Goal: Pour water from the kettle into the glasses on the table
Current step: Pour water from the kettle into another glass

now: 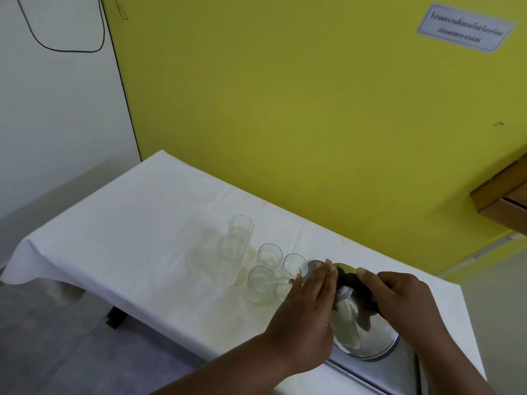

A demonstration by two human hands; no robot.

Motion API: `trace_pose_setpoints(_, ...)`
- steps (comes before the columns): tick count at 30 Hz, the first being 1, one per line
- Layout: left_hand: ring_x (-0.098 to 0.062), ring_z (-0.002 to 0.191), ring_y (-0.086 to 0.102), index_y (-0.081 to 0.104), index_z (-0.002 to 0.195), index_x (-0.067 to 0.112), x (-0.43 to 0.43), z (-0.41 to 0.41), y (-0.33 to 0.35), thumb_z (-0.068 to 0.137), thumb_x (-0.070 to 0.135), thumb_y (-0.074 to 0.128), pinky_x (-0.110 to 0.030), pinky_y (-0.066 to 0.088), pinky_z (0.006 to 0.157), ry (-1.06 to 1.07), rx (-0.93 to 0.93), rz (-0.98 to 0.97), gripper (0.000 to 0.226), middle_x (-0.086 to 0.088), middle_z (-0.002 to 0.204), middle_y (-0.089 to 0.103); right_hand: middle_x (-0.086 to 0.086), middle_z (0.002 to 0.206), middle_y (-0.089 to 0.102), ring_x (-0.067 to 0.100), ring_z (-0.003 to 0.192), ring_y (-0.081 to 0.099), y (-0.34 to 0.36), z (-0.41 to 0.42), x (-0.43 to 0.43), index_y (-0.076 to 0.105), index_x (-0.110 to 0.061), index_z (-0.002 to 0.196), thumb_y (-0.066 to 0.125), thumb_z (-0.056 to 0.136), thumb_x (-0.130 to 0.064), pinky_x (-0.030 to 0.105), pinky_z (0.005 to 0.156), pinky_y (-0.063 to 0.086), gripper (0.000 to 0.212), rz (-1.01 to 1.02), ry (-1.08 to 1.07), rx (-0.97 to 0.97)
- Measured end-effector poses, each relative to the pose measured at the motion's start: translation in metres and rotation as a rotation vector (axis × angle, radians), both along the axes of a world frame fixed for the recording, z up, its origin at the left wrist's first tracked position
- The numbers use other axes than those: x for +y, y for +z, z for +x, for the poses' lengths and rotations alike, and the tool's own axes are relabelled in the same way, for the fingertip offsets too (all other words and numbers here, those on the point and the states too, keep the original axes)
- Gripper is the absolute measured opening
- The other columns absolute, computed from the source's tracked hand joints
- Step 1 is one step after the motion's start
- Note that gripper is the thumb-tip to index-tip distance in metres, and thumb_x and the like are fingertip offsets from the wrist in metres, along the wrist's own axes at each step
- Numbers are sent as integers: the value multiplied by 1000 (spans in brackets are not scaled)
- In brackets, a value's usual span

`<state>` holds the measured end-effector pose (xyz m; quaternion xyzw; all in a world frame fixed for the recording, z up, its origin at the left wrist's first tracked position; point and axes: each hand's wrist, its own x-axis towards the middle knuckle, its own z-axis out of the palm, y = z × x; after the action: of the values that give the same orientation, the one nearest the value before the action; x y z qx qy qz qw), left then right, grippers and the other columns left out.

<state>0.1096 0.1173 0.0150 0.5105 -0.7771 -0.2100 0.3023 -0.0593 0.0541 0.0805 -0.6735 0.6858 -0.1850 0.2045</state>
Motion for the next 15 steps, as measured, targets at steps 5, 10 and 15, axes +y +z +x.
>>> trace_pose_setpoints(5, -20, 147, -7, 0, 151, 8, -1, -1, -2, 82, 9, 49, -47, 7, 118, -8, -19, 10, 85, -9, 161, 0, 4, 41, 58, 25, 49, 54, -7, -4, -1, 57, -12, 50, 60, 87, -52, 32, 53, 40, 55, 8, -16, 3)
trace_pose_setpoints(10, -20, 146, -8, 0, 151, 8, -2, -1, -2, 82, 8, 49, -48, 6, 118, -17, -33, 17, 85, -9, 161, -2, 5, 41, 59, 29, 51, 58, -10, -4, 0, 57, -7, 47, 62, 89, -47, 32, 54, 40, 58, 11, -21, -55)
trace_pose_setpoints(15, -24, 147, -4, 3, 150, 7, -4, -2, -3, 80, 9, 55, -50, 9, 117, -27, -70, -24, 88, -12, 160, 3, 1, 37, 60, 20, 44, 47, -14, -6, 6, 61, -17, 39, 57, 95, -37, 32, 57, 39, 60, 58, 13, -221)
